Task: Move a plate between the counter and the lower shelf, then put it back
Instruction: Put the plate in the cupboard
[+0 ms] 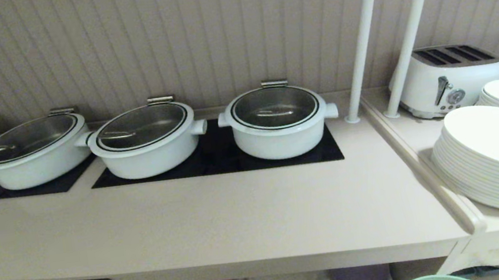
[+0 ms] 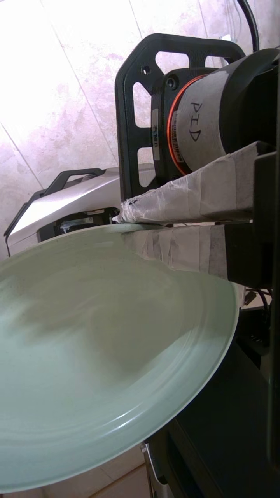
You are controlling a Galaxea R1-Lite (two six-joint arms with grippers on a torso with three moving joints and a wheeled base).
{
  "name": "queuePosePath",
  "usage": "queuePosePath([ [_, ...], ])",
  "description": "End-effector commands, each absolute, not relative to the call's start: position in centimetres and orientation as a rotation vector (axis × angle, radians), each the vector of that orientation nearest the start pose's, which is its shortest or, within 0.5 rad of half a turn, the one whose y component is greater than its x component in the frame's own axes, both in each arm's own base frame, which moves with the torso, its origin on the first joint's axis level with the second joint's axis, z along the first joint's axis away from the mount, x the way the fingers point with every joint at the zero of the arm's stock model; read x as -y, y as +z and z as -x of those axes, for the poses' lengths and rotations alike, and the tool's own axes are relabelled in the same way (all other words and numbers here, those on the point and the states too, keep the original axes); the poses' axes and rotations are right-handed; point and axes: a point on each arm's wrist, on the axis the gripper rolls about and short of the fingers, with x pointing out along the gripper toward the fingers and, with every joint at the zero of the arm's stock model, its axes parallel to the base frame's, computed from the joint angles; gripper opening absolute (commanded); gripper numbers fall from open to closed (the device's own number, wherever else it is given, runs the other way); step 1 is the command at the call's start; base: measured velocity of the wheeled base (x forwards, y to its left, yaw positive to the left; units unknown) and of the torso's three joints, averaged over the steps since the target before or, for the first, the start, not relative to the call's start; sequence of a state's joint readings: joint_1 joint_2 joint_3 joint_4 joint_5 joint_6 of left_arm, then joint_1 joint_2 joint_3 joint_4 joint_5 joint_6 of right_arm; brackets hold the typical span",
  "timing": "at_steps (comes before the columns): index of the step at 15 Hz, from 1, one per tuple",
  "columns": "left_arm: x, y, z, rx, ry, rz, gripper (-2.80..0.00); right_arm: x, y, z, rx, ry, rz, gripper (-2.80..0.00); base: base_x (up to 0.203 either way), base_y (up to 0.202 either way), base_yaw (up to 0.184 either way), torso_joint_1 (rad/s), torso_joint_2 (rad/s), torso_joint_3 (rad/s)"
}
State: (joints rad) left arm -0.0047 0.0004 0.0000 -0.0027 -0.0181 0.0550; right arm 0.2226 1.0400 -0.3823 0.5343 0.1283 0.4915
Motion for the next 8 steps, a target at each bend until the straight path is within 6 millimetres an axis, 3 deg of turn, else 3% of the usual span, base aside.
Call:
queuePosePath([
  [1,0.03,7.58,2.28,0.004,-0.023,-0.055,-2.80,-1.83,11.65,-6.75,-1.246,0.007,-0.375,-2.80,0.000,0.000,0.000,-0.058,0.13,0.068],
  [8,0.03,7.59,2.28,0.005,-0.023,-0.055,-2.80,-1.83,11.62,-6.74,-1.246,0.008,-0.376,-2.80,0.000,0.000,0.000,-0.089,0.21,0.099],
])
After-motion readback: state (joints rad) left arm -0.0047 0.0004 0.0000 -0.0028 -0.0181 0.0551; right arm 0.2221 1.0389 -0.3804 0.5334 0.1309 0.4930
